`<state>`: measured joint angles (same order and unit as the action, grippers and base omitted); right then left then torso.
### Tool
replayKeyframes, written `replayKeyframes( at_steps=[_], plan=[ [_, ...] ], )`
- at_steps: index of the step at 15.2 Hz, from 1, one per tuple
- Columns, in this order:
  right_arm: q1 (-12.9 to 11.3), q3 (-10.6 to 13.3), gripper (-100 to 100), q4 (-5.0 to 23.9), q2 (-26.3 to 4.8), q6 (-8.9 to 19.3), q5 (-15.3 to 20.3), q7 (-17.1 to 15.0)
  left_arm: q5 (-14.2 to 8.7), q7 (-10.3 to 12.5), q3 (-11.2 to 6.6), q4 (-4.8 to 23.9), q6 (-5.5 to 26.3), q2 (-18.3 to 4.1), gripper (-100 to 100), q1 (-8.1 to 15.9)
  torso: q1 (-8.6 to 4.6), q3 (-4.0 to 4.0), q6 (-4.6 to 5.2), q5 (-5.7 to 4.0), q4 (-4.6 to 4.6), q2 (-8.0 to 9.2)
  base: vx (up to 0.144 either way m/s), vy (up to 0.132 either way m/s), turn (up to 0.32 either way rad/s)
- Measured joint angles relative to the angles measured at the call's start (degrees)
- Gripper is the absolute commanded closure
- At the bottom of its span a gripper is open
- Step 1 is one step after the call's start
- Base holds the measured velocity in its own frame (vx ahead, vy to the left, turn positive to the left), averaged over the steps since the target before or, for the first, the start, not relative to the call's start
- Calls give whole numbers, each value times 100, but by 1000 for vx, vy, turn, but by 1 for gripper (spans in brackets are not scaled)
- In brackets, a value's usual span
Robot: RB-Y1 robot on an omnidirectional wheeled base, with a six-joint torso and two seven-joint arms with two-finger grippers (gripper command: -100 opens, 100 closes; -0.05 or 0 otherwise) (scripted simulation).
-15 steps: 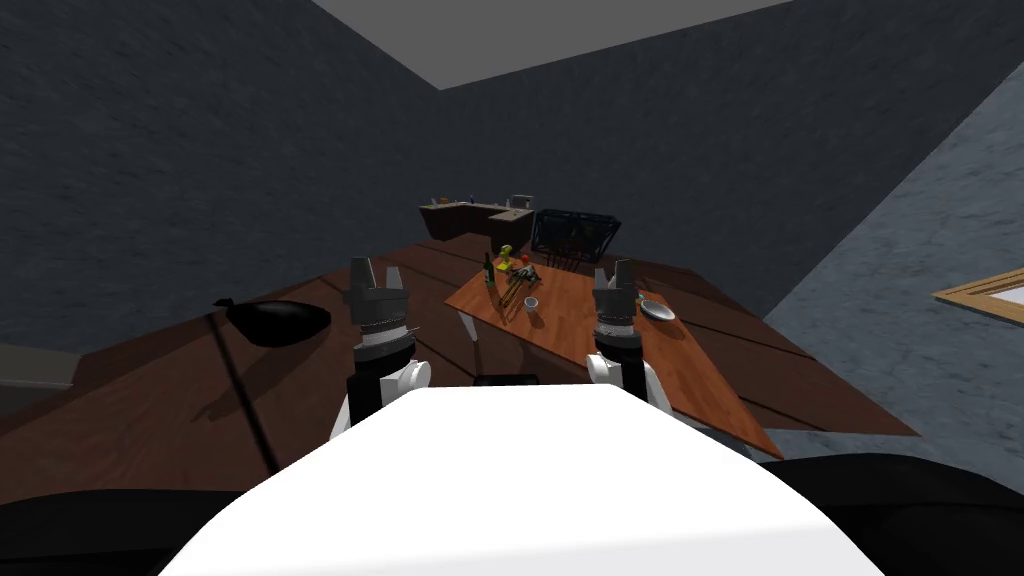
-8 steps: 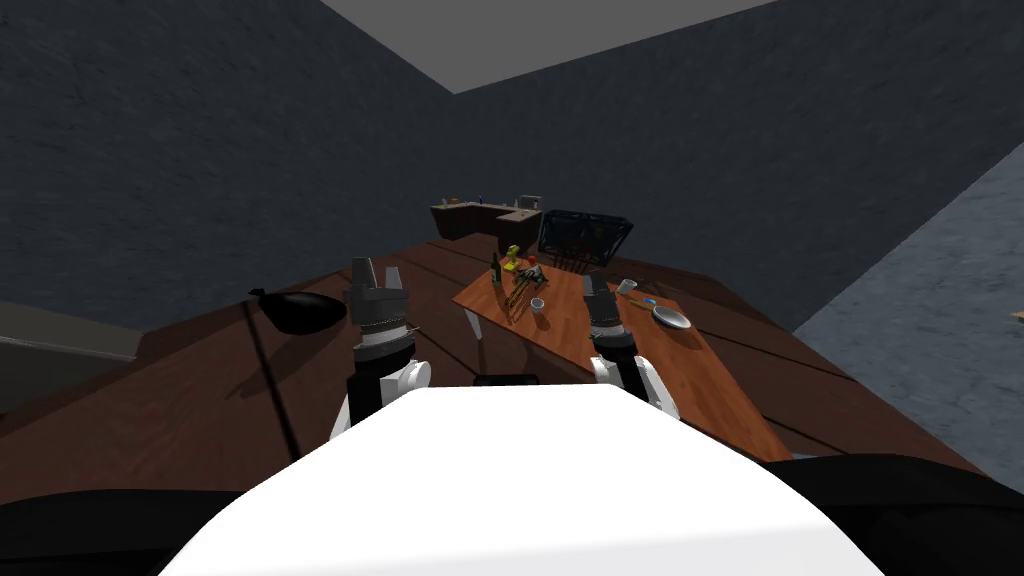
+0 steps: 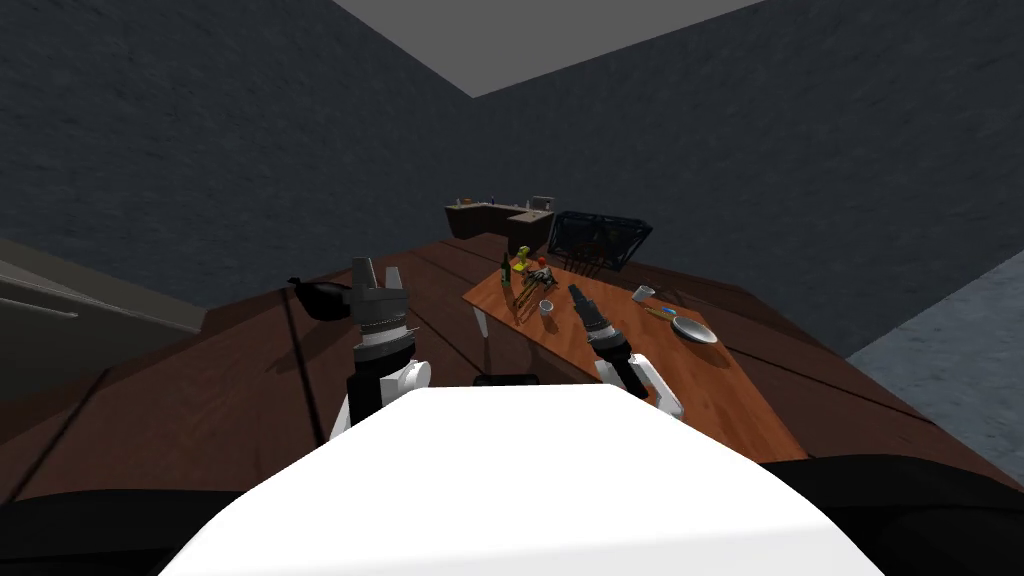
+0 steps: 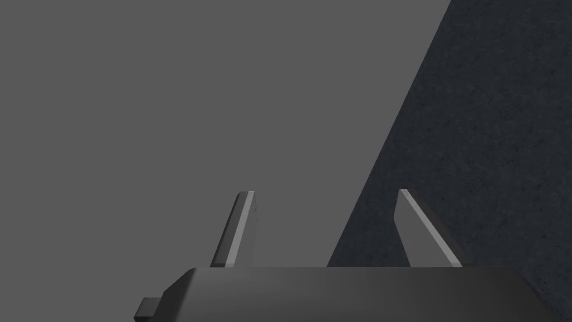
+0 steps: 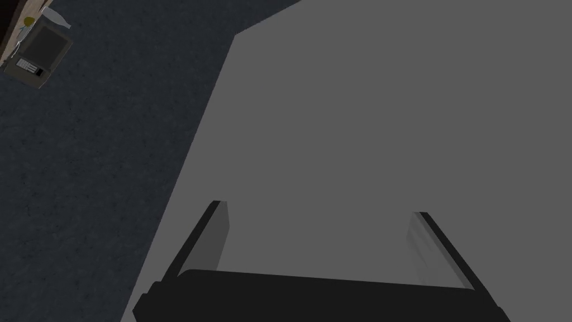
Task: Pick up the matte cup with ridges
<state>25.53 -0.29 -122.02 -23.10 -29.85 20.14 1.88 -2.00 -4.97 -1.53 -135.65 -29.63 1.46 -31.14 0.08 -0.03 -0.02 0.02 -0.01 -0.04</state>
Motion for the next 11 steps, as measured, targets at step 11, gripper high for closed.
replayKeyframes(
  at_steps=[11],
  plan=[
    [68,172,-100,1003,-1321,-28,1084,228,0,0,0,0,0,0,0,0,1,-4,-2,0,-2,-7,18,26,183]
  ],
)
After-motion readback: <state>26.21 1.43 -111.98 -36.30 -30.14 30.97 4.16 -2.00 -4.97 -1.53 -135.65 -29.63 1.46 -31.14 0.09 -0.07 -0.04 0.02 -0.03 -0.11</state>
